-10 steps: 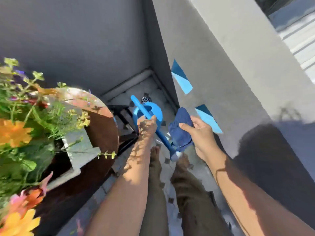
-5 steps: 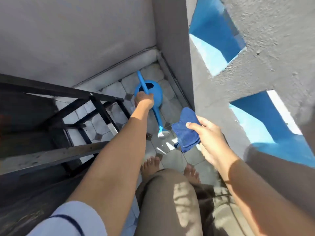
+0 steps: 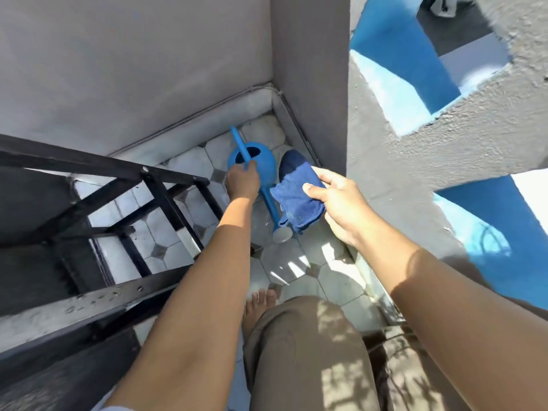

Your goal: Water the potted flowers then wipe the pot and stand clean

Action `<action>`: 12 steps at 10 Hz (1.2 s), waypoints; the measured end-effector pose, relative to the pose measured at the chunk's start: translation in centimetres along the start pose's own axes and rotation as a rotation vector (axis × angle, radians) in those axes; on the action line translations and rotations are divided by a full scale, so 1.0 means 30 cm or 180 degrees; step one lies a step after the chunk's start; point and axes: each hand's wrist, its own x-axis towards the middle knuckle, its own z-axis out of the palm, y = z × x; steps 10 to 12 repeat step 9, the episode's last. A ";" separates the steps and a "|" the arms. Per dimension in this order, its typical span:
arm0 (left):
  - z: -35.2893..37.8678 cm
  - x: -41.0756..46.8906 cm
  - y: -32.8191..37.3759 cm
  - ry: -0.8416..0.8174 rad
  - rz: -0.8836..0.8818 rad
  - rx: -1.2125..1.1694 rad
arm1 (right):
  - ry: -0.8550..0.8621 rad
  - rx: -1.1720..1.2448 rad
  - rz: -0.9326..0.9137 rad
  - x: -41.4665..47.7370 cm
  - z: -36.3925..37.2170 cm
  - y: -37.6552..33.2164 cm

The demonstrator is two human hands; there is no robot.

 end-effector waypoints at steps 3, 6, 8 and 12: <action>-0.149 -0.254 0.013 -0.0858 -0.0247 -0.2836 | -0.0358 -0.1991 -0.0486 0.128 0.121 -0.133; -0.132 -0.104 0.005 0.0468 -0.0415 -0.2591 | 0.0048 -0.2525 -0.0913 0.313 0.214 -0.163; -0.105 -0.112 0.013 0.0325 -0.0541 -0.1973 | -0.0092 -0.2603 -0.0724 0.345 0.213 -0.080; -0.109 -0.189 0.020 0.0235 -0.0361 -0.1639 | -0.0054 -0.2667 -0.0798 0.257 0.186 -0.017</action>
